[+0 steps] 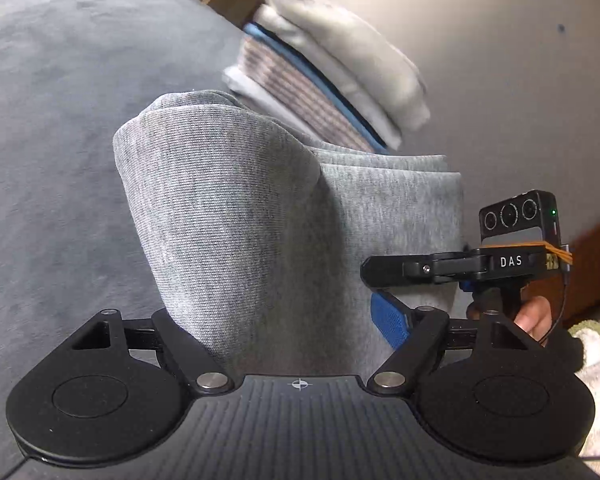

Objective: Fold clothes
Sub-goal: 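Lift the folded sweatpants with both tools and carry them toward the clothes stack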

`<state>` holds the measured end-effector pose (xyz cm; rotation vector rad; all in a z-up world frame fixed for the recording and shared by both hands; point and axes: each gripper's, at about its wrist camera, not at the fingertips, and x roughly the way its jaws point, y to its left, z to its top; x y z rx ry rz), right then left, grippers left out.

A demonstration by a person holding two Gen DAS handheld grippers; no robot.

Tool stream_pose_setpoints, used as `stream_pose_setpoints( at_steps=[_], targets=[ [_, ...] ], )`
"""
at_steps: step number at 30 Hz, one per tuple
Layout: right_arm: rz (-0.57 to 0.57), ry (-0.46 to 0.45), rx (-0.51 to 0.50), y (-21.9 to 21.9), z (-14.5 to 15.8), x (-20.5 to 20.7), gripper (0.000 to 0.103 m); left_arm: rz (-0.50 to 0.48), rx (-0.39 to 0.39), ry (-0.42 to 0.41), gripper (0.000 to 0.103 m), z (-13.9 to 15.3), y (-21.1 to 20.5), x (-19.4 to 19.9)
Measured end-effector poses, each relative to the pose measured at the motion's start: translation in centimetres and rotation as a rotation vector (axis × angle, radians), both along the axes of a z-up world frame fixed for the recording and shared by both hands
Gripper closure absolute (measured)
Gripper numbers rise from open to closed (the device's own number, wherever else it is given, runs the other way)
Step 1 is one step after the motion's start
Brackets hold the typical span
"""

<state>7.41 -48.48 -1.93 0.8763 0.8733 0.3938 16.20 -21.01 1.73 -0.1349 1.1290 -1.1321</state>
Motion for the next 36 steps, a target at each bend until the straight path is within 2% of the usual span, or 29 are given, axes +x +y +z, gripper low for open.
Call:
stream_pose_setpoints(
  at_steps=[5, 8, 12, 19, 22, 29, 33, 36],
  targets=[
    [-0.165, -0.038, 0.049, -8.4, 0.2, -6.4, 0.058, -0.157, 0.027, -0.058, 0.026, 1.8, -11.6, -1.7],
    [-0.295, -0.086, 0.048, -13.2, 0.5, -11.0, 0.058, -0.271, 0.005, -0.108, 0.027, 2.4, -18.7, -2.7],
    [-0.475, -0.116, 0.08, -19.2, -0.2, -16.1, 0.058, -0.369, -0.017, -0.14, 0.028, 2.1, -27.2, -3.8],
    [-0.672, -0.095, 0.207, -27.5, -3.3, -18.8, 0.058, -0.525, 0.026, -0.112, 0.028, 0.7, -39.7, -2.4],
    [-0.714, -0.099, 0.257, -30.1, -4.9, -18.4, 0.058, -0.557, 0.057, -0.123, 0.03, 0.2, -43.6, -1.4],
    [-0.703, -0.055, 0.352, -36.2, -9.6, -15.7, 0.058, -0.517, 0.161, -0.082, 0.03, -3.0, -49.4, 1.8],
    [-0.675, -0.018, 0.381, -38.4, -12.0, -14.7, 0.058, -0.48, 0.203, -0.069, 0.032, -4.8, -50.5, 2.7],
    [-0.67, -0.009, 0.411, -39.4, -12.7, -14.2, 0.058, -0.46, 0.184, -0.058, 0.032, -4.5, -50.5, 2.7]
  ],
)
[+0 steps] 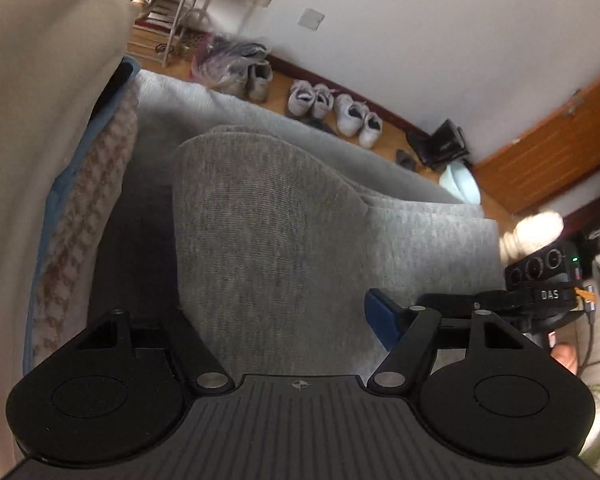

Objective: Fold clothes
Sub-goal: 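Lift the folded sweatpants with both tools and carry them toward the clothes stack, then lower the sweatpants beside the folded clothes stack and open both tools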

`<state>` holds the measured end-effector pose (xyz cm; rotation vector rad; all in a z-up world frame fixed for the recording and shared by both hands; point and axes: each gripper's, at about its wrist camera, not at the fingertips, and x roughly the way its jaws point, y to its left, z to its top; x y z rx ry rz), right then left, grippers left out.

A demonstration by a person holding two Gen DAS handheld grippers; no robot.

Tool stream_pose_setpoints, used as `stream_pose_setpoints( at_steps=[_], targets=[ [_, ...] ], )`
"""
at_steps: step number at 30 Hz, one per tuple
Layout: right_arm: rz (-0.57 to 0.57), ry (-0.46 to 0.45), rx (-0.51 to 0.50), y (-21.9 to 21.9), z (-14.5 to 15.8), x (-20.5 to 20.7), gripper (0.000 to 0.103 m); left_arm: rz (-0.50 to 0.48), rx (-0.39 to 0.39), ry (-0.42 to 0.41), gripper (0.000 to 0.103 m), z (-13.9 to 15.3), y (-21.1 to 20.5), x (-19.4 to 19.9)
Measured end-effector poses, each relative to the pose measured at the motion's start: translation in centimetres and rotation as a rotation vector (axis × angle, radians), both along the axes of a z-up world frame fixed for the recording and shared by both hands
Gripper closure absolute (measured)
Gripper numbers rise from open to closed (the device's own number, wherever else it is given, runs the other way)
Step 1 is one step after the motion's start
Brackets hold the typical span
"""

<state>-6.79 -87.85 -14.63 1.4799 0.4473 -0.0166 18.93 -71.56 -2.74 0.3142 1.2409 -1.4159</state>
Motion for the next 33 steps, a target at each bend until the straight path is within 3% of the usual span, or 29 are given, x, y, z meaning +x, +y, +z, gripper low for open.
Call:
stream_pose_setpoints(
  at_steps=[5, 9, 11, 13, 18, 21, 25, 28, 30, 33],
  targets=[
    [0.031, -0.003, -0.021, -1.1, -0.2, 0.5, 0.058, 0.024, -0.023, 0.018, 0.031, 0.0, 0.9, -0.2],
    [0.04, 0.077, -0.062, -2.6, -2.3, 0.8, 0.051, 0.036, 0.015, -0.111, 0.026, -2.1, -0.6, -0.8],
    [0.029, 0.112, -0.049, -3.1, -3.3, 0.5, 0.049, 0.06, 0.023, -0.127, 0.025, -2.6, -0.3, -0.8],
    [0.019, 0.093, -0.024, -3.3, -3.9, 0.1, 0.048, 0.068, 0.011, -0.148, 0.024, -2.2, 0.0, -1.1],
    [-0.062, 0.086, -0.051, -3.0, -3.0, -2.9, 0.029, 0.052, -0.032, -0.307, 0.019, -0.4, 0.9, -2.5],
    [-0.129, 0.098, -0.056, -2.5, -2.5, -4.9, 0.028, 0.035, -0.067, -0.406, 0.019, 0.8, 2.4, -3.8],
    [-0.196, 0.136, -0.307, 0.1, 1.6, -6.4, 0.033, 0.041, -0.157, -0.496, 0.018, 2.2, 4.1, -5.8],
    [-0.138, 0.046, -0.502, 3.4, 5.2, -5.9, 0.042, 0.044, -0.24, -0.551, 0.017, 2.7, 5.6, -7.5],
    [-0.044, -0.01, -0.623, 6.2, 7.2, -5.1, 0.044, -0.002, -0.237, -0.524, 0.018, 2.3, 6.0, -8.3],
    [0.107, -0.004, -0.734, 9.5, 7.6, -3.8, 0.052, -0.034, -0.153, -0.508, 0.02, 0.1, 6.1, -9.1]
  ],
)
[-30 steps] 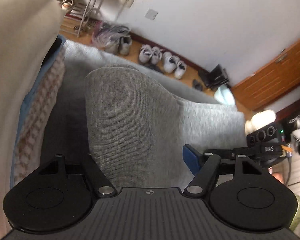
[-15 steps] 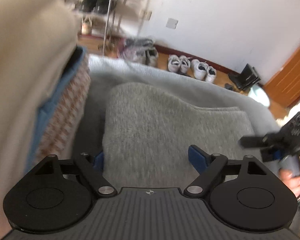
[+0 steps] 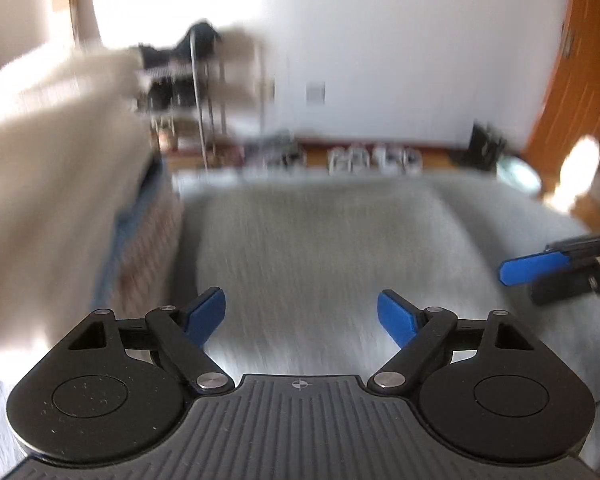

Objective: Fold clothes
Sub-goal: 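Lower the sweatpants beside the folded clothes stack and open both tools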

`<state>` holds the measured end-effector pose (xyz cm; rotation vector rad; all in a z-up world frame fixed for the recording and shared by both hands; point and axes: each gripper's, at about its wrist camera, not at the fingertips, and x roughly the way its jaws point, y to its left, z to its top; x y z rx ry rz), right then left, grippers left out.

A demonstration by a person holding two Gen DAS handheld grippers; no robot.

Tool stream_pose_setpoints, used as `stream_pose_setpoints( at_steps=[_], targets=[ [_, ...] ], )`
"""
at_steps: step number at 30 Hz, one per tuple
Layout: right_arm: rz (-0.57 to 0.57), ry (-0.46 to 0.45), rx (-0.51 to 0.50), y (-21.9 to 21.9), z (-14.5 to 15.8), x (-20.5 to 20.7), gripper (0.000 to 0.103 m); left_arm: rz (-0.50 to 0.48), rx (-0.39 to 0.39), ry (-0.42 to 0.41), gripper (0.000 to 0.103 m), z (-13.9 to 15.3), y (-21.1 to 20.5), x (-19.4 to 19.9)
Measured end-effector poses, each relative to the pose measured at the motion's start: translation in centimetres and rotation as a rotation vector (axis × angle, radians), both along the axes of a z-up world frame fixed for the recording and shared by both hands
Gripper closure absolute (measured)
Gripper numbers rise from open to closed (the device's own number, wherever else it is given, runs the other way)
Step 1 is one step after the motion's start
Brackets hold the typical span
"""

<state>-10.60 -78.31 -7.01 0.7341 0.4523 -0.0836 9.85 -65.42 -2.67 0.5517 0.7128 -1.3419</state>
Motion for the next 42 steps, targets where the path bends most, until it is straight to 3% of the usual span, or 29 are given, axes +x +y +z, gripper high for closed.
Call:
stream_pose_setpoints(
  at_steps=[4, 8, 11, 14, 18, 21, 25, 29, 32, 34, 38, 42],
  targets=[
    [0.019, 0.207, -0.151, 3.0, -2.9, 2.3, 0.067, 0.002, 0.058, -0.054, 0.019, -3.6, 0.0, -0.2],
    [0.044, 0.26, -0.316, 5.2, -2.5, 3.6, 0.067, 0.002, 0.043, -0.061, 0.018, -4.0, -0.2, -0.2],
    [0.033, 0.222, -0.353, 5.1, -0.6, 2.0, 0.067, 0.013, 0.037, -0.045, 0.019, -3.6, -0.6, -0.1],
    [-0.079, 0.151, -0.402, 3.0, 0.8, 2.0, 0.067, 0.011, 0.03, -0.043, 0.018, -3.9, -0.5, -0.2],
    [-0.209, 0.184, -0.371, -1.8, -1.6, 4.4, 0.066, 0.011, 0.025, -0.063, 0.017, -4.3, 0.3, -0.6],
    [-0.244, 0.269, -0.346, -4.6, -5.0, 6.2, 0.068, 0.01, 0.009, -0.046, 0.017, -4.2, 0.4, -0.5],
    [-0.265, 0.286, -0.365, -4.5, -2.8, 7.0, 0.068, 0.024, 0.006, -0.046, 0.016, -4.4, 0.7, -0.7],
    [-0.118, 0.174, -0.3, -3.4, 0.6, 10.4, 0.068, 0.039, -0.017, -0.04, 0.016, -4.5, 1.2, -0.9],
    [-0.013, 0.168, -0.291, -2.9, 1.0, 15.7, 0.068, 0.035, -0.034, -0.042, 0.016, -4.7, 1.4, -0.9],
    [0.023, 0.205, -0.303, -2.6, 0.1, 19.3, 0.068, 0.03, -0.043, -0.037, 0.016, -4.9, 1.6, -0.7],
    [0.028, 0.373, -0.365, -2.7, -4.1, 24.7, 0.071, 0.021, -0.055, -0.014, 0.016, -5.2, 1.9, 0.0],
    [-0.049, 0.364, -0.337, -3.5, -4.1, 24.6, 0.072, 0.012, -0.061, 0.035, 0.014, -5.3, 2.0, 0.9]
  ],
)
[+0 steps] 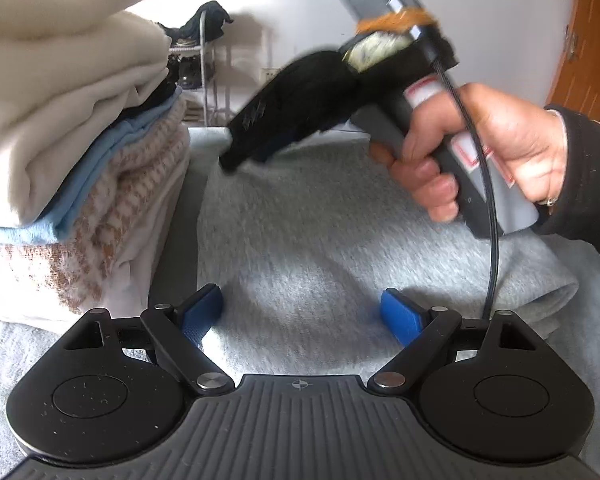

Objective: Fold clothes
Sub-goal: 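Lower the sweatpants beside the folded clothes stack and open both tools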

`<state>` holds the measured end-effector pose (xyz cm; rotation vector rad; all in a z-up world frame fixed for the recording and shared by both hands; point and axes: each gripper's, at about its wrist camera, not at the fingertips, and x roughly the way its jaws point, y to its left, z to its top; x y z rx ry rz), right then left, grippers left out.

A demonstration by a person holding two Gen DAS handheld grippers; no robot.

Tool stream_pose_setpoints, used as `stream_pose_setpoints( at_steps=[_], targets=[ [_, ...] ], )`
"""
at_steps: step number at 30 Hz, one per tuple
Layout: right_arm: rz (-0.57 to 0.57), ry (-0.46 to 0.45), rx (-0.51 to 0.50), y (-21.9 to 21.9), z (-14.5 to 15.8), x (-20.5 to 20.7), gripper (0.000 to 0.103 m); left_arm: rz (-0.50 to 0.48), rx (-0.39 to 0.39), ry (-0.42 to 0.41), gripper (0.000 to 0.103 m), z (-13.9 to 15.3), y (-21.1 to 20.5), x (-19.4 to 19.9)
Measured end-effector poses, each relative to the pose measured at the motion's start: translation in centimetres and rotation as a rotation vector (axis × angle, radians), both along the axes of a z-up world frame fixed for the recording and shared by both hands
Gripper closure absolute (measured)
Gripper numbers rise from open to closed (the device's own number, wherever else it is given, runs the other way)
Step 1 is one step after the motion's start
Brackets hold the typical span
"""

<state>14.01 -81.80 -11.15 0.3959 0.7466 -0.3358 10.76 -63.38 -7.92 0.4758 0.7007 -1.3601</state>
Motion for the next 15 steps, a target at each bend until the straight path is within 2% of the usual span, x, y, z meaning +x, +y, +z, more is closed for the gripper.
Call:
stream_pose_setpoints(
  at_steps=[3, 7, 11, 15],
  targets=[
    [-0.067, -0.042, 0.007, -0.4, 1.5, -2.0, 0.071, -0.016, 0.004, -0.007, 0.014, 0.1, 0.0, -0.1],
    [-0.108, -0.066, 0.076, -0.6, 4.2, -8.8, 0.071, -0.025, 0.018, 0.003, 0.014, 0.3, -0.3, 0.0],
    [-0.16, 0.01, 0.106, 0.8, 4.8, -16.2, 0.071, -0.028, 0.028, -0.006, 0.014, 0.4, -0.4, -0.3],
    [-0.306, 0.121, 0.143, 1.6, 2.4, -22.5, 0.069, -0.019, 0.037, -0.019, 0.014, 1.0, 0.2, -0.6]
  ],
)
